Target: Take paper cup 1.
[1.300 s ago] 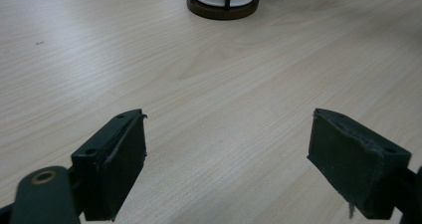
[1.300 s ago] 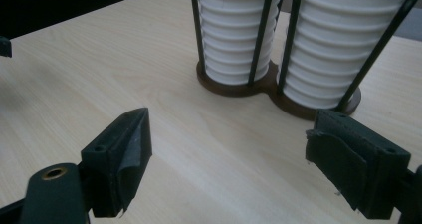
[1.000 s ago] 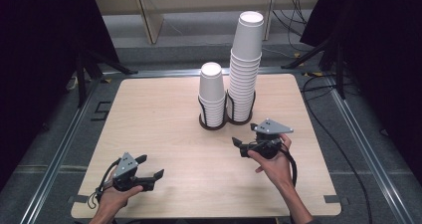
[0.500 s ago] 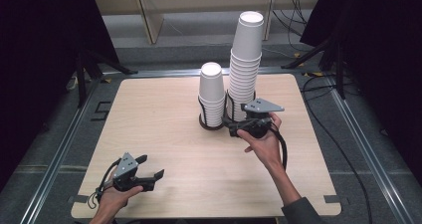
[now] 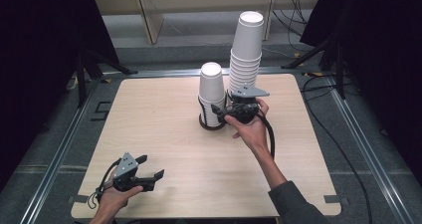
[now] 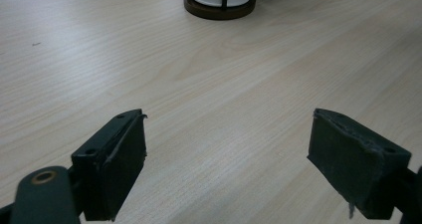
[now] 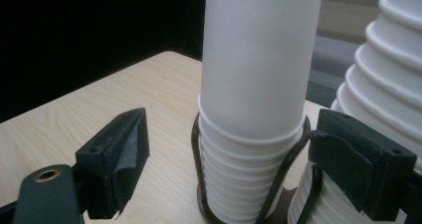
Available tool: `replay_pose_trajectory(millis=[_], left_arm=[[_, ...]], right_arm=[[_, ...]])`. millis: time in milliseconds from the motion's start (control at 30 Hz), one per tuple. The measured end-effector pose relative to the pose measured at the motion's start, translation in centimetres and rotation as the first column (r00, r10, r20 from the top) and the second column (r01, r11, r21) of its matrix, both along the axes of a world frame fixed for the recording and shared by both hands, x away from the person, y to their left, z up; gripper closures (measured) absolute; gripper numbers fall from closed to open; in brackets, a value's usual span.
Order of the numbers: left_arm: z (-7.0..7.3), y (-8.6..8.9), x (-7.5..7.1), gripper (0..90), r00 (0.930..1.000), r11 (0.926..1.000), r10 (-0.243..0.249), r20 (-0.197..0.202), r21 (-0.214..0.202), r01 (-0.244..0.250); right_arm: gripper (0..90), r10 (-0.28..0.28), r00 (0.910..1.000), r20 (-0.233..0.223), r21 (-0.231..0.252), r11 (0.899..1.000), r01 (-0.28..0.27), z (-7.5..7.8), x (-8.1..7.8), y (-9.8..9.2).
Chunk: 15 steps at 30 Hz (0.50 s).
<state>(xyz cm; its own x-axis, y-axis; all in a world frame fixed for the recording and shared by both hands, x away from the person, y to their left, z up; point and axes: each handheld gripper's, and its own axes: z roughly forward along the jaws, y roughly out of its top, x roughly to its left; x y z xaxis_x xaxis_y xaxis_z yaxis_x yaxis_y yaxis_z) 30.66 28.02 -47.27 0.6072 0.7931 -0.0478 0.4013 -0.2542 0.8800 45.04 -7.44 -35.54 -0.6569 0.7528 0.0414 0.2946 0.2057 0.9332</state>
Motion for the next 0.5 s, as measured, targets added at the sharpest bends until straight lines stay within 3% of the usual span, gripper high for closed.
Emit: replay_pose_trajectory(millis=[33,300,400,500], left_arm=[[0.0,0.1,0.0,14.7,1.0,0.9998,-0.002,-0.001,0.02,0.002],[0.0,0.0,0.0,14.8,1.0,1.0,-0.007,0.003,-0.003,0.007],[0.0,0.0,0.0,14.7,1.0,1.0,-0.007,0.002,-0.004,0.007],[0.0,0.0,0.0,14.7,1.0,1.0,-0.008,0.005,-0.002,0.008]], right_arm=[[15.7,0.0,1.0,0.008,-0.01,1.0,0.0,0.2,0.3,0.2],[15.5,-0.013,0.9998,0.016,-0.004,1.0,0.013,1.2,1.6,1.8],[15.5,-0.057,0.9983,0.009,-0.014,0.998,0.057,1.6,1.8,2.4],[15.5,-0.067,0.9977,0.001,-0.014,0.998,0.067,1.7,2.1,2.5]])
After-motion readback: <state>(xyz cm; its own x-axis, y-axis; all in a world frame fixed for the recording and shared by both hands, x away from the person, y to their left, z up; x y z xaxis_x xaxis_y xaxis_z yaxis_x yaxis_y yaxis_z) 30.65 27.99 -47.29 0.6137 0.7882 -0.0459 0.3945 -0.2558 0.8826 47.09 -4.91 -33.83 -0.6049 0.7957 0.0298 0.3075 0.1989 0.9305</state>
